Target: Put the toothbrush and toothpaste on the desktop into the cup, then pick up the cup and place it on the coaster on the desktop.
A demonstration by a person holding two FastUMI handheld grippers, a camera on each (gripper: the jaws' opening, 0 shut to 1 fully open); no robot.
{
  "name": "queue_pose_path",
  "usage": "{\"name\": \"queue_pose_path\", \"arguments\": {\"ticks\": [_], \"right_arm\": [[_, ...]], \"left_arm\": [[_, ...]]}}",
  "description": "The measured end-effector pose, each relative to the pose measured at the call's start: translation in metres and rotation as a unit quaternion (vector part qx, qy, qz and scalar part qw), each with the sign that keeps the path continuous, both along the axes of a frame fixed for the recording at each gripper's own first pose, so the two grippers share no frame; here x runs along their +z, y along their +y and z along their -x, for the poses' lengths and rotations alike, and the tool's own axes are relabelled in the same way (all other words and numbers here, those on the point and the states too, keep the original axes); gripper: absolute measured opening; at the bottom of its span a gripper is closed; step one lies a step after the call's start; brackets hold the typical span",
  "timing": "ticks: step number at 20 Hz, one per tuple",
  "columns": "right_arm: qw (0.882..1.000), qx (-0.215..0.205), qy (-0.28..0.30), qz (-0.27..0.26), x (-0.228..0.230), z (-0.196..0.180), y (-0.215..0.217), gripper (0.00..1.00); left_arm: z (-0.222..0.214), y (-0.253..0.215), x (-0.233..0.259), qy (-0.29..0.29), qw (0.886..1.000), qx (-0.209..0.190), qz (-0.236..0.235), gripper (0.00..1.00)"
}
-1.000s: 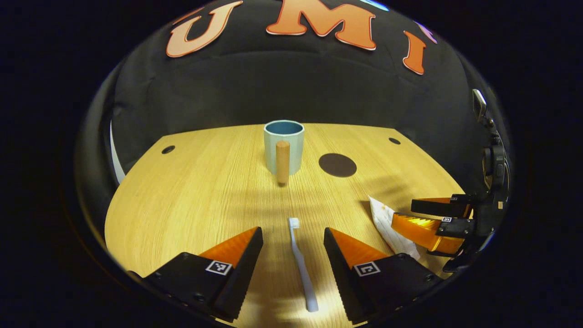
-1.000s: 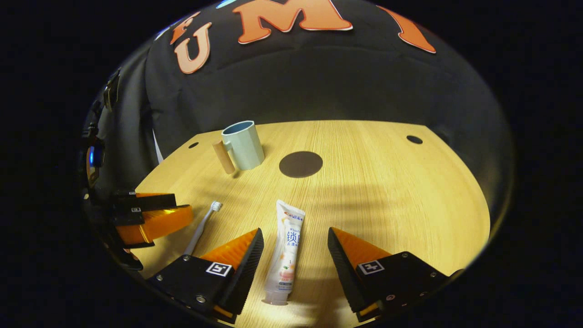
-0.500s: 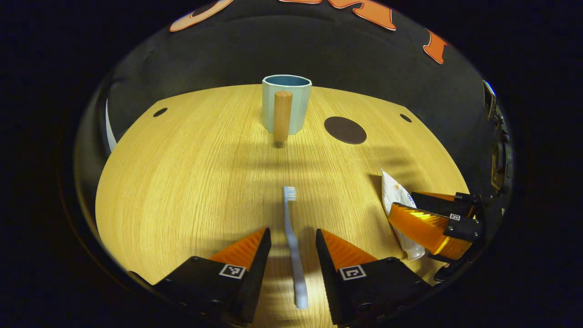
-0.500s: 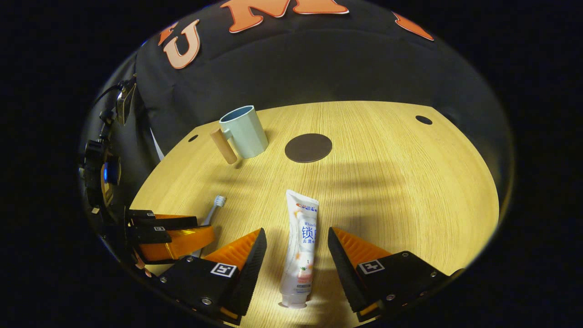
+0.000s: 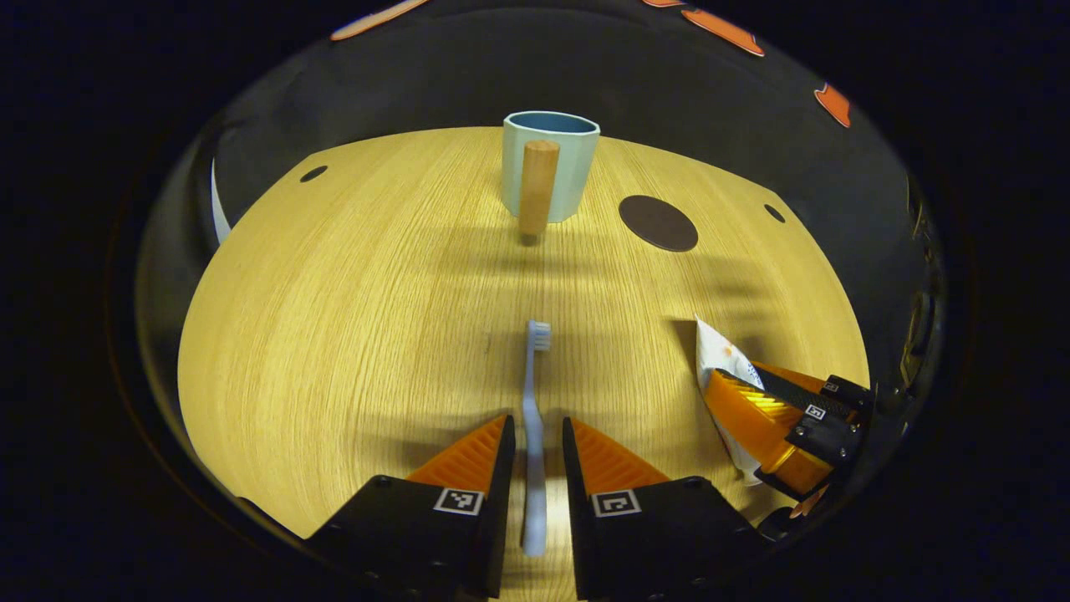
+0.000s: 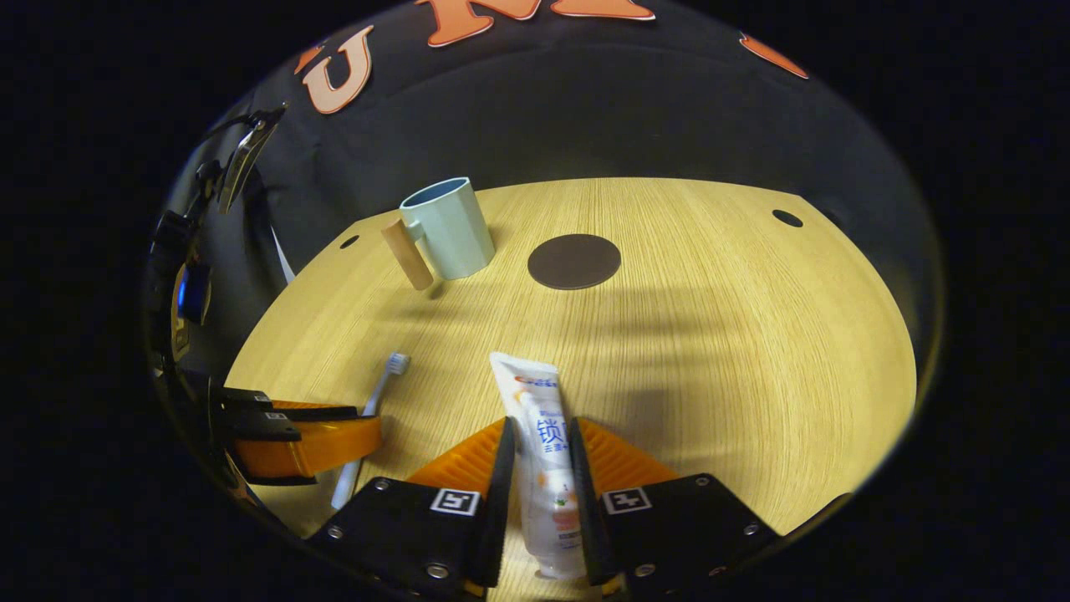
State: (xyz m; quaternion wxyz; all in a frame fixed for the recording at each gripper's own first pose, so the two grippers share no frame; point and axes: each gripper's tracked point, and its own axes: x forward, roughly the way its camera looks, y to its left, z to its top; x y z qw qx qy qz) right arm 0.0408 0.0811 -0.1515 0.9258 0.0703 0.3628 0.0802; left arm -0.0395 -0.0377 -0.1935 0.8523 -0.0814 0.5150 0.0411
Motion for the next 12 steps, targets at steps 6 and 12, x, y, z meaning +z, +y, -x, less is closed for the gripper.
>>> {"name": "queue_pose_path", "arguments": {"ticks": [6, 12], "right_arm": [[1.0, -0.012, -0.018, -0.013, 0.005, -0.006, 0.003, 0.16], [0.998, -0.017, -0.054, 0.001, 0.017, -0.011, -0.008, 0.14]], "left_arm": [[0.001, 0.002, 0.011, -0.023, 0.999, -0.016, 0.038, 0.14], [0.0, 0.001, -0.007, -0.048, 0.996, -0.031, 0.065, 0.04]]}}
